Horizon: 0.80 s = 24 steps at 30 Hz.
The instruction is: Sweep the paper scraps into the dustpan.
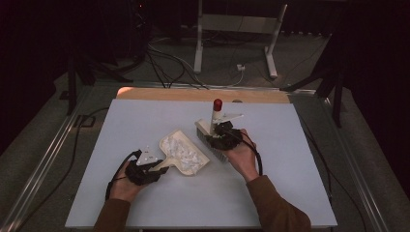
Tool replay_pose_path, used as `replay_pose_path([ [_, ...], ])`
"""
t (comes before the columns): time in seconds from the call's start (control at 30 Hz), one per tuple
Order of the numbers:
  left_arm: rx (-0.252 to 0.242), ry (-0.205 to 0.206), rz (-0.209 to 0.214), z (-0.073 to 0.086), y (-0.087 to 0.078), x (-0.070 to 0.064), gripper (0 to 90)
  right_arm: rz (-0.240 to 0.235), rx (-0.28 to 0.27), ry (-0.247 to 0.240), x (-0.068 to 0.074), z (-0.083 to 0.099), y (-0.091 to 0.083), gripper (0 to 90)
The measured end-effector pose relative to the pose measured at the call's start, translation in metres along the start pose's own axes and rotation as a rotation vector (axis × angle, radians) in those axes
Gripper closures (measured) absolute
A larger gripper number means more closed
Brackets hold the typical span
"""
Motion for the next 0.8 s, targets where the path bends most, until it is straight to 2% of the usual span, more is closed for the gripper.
replay_pose_path([
  [0.37, -0.001, -0.044, -0.053, 0.000, -0.005, 0.000, 66.6, 0.015, 0.002, 0.001, -0.009, 0.002, -0.006, 66.6],
  [0.53, 0.009, -0.063, -0.072, 0.000, -0.006, 0.001, 66.6, 0.004, 0.002, 0.015, -0.013, 0.003, -0.008, 66.6],
  [0.8, 0.001, -0.104, -0.113, 0.000, -0.010, 0.003, 66.6, 0.006, 0.006, 0.013, -0.017, 0.007, -0.013, 66.6],
])
Point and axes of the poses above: each handheld gripper's, and its own axes: y roughly forward along the jaws, z roughly out of its underside, x roughly to its left, the point moved 5 cm from there along y, roughly forward along the jaws, and after that the axes turned 15 degrees about y, right-handed, at the moved point
